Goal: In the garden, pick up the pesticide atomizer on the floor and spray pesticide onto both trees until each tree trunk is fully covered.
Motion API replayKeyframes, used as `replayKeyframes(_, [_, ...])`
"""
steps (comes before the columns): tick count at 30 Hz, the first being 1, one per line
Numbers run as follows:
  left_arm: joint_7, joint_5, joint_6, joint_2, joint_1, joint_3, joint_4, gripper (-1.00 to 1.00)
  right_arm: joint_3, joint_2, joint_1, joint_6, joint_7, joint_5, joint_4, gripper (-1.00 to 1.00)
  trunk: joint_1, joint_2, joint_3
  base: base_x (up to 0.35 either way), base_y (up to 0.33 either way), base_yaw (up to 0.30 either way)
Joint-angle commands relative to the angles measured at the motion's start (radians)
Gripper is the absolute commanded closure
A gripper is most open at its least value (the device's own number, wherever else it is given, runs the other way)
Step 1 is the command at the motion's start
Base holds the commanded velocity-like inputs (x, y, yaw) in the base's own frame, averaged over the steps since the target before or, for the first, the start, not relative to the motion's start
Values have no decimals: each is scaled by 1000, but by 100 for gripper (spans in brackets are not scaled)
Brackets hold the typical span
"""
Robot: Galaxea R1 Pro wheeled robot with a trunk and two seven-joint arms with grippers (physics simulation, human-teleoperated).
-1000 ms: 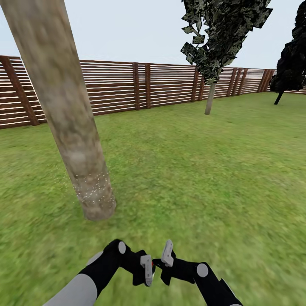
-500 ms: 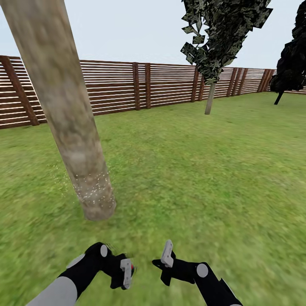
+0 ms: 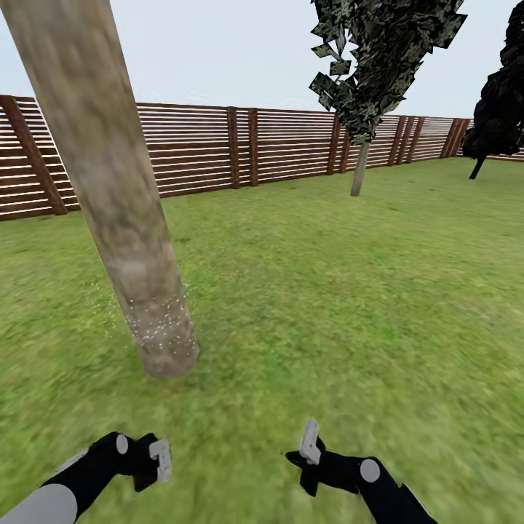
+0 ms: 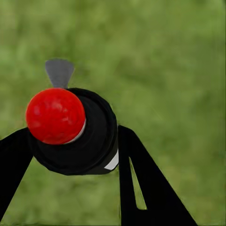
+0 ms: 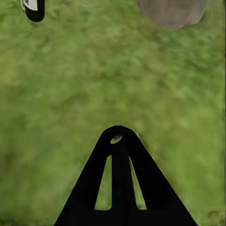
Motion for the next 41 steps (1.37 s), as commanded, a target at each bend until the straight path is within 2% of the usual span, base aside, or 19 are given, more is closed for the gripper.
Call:
replayKeyframes(1, [45,40,-2,-3,0,25,19,100,-27,-7,0,0,-39,-1,26,100,0,0,0,0,0,0])
replayKeyframes(2, [113,142,-4,-2,0,61,45,100,-81,-12,0,-1,-141,-1,70,100,0,0,0,0,0,0])
replayKeyframes(3, [180,258,-6,0,0,90,73,100,-126,-13,0,-1,-242,-1,115,100,0,0,0,0,0,0])
replayKeyframes(5, [299,445,-12,6,1,109,128,100,-175,-14,1,-2,-430,-1,215,100,0,0,0,0,0,0])
replayKeyframes(6, [394,548,-55,6,9,113,162,100,-186,-14,1,-4,-592,-2,298,100,0,0,0,0,0,0])
replayKeyframes(8, [552,659,-138,-1,36,115,205,100,-193,-14,2,-17,-802,-3,377,100,0,0,0,0,0,0])
replayKeyframes(9, [648,710,-168,-6,47,115,229,100,-195,-14,2,-36,-881,-4,395,-100,0,0,0,0,0,0])
replayKeyframes(10, [721,754,-184,-18,52,116,257,100,-196,-11,3,-49,-923,-5,404,-100,0,0,0,0,0,0])
replayKeyframes(12, [798,821,-201,-39,76,117,315,100,-199,-5,5,-61,-962,-10,430,-100,0,0,0,0,0,0])
replayKeyframes(13, [810,838,-205,-43,105,117,327,100,-199,-4,8,-63,-968,-85,466,-100,0,0,0,0,0,0])
replayKeyframes(14, [813,873,-212,-43,119,117,345,100,-197,-3,10,-63,-969,-230,505,-100,0,0,0,0,0,0])
replayKeyframes(16, [813,889,-241,-44,129,117,365,100,-196,-3,11,-63,-967,-264,513,-100,0,0,0,0,0,0])
replayKeyframes(20, [813,893,-310,-44,143,117,376,100,-196,-4,14,-63,-966,-271,516,-100,0,0,0,0,0,0])
replayKeyframes(29, [814,922,-320,-37,147,117,377,100,-196,-6,58,-60,-965,-271,558,-100,0,0,0,0,0,0])
replayKeyframes(35, [815,924,-343,-34,147,117,375,100,-196,-5,60,-60,-965,-271,558,-100,0,0,0,0,0,0])
replayKeyframes(41, [815,922,-358,-42,147,116,365,100,-196,-5,62,-60,-965,-271,558,-100,0,0,0,0,0,0])
